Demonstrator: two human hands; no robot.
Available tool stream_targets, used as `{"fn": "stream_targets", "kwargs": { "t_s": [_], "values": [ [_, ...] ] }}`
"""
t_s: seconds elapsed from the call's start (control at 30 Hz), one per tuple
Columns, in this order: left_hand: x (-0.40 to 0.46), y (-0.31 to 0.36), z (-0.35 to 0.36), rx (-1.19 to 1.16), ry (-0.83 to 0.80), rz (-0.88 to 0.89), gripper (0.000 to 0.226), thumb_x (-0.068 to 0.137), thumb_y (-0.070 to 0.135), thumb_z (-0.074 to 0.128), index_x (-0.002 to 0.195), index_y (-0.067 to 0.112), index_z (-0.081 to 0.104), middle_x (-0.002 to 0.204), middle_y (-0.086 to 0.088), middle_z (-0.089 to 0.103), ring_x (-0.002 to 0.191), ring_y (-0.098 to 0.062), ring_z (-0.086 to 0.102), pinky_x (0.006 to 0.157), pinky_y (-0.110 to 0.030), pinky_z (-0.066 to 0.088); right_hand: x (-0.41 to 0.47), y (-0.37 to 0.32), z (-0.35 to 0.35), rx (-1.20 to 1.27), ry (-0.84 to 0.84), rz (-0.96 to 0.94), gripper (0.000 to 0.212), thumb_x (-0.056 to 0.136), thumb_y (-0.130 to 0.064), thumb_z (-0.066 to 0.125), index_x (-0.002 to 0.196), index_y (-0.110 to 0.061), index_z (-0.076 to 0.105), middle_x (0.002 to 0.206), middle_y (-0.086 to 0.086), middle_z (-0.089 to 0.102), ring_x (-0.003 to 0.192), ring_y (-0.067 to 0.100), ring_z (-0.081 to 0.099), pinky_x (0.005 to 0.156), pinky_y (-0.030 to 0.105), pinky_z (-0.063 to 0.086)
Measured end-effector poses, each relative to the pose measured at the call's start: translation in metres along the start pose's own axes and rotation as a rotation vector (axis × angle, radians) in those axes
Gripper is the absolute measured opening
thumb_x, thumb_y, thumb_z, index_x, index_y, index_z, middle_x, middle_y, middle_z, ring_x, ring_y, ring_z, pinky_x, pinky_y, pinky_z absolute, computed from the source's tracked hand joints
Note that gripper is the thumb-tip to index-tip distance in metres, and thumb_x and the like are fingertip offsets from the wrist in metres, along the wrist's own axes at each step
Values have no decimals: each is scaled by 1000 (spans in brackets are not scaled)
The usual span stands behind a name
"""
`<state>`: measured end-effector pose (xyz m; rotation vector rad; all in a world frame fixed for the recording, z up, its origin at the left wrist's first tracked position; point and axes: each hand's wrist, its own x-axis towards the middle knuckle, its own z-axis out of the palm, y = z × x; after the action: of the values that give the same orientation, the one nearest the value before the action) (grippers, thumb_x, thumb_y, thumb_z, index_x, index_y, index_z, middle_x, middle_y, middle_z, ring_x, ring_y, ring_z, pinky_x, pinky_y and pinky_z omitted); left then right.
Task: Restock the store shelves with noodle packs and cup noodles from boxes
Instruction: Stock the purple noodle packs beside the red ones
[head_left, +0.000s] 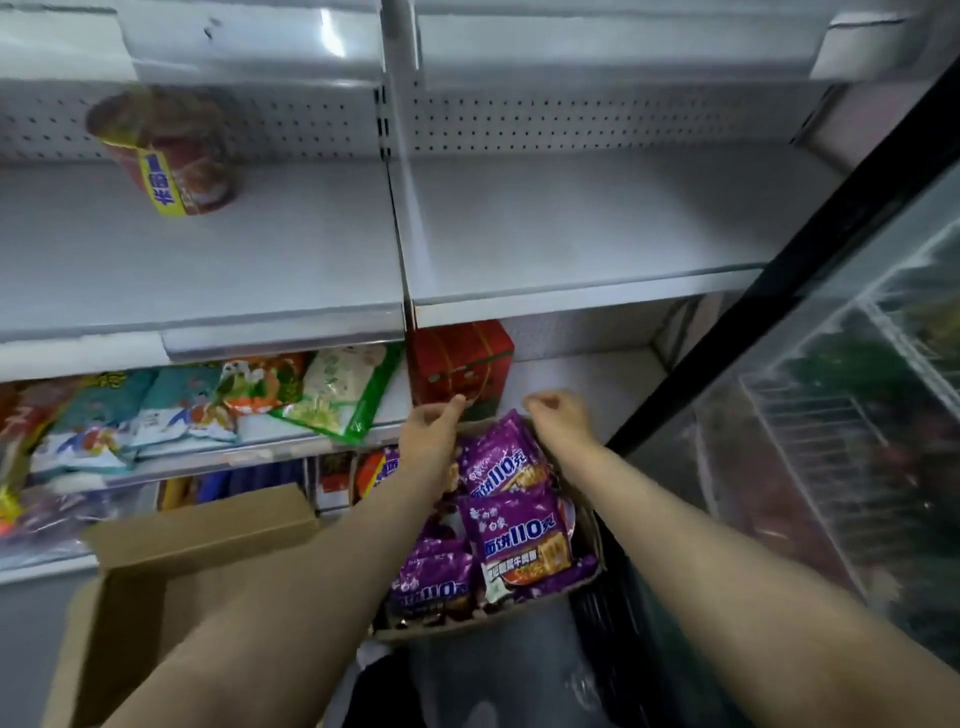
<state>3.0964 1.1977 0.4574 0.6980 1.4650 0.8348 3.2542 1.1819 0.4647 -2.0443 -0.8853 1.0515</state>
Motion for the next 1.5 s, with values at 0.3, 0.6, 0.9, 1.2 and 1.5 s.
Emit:
{"fn": "stream_targets", "kwargs": {
  "t_s": [0.3,0.6,0.9,1.2,1.5],
  "values": [
    [37,-117,6,183,-95,-293,26,93,41,67,92,17,62,88,-12,67,74,-25,61,76,-36,52,19,115,8,-118,-40,328,18,100,-34,59,84,-24,59,87,-1,65,70,8,57,58,23,42],
    [85,-247,29,255,-279,-422,60,79,66,71,117,20,67,113,-8,73,100,-29,71,93,-51,57,50,222,26,-181,-59,433,49,92,-45,63,135,-23,57,124,5,69,108,25,67,98,41,54],
    [102,-262,38,222,-342,-452,73,83,62,69,142,30,42,137,-6,56,117,-28,58,102,-52,49,61,255,47,-132,-105,505,52,97,-39,62,145,-23,49,136,6,62,124,33,59,107,48,48],
    [98,-258,36,136,-327,-589,65,97,54,53,148,15,40,143,-14,54,101,-22,55,87,-40,45,53,266,58,-56,-81,571,50,87,-33,78,131,-23,58,124,4,66,115,31,65,98,47,55],
    [89,-219,21,48,-220,-457,53,90,46,70,127,11,59,119,-14,70,105,-34,69,93,-52,54,27,235,23,323,-39,547,34,87,-19,78,116,-14,62,98,9,76,76,19,75,56,28,56]
  ]
}}
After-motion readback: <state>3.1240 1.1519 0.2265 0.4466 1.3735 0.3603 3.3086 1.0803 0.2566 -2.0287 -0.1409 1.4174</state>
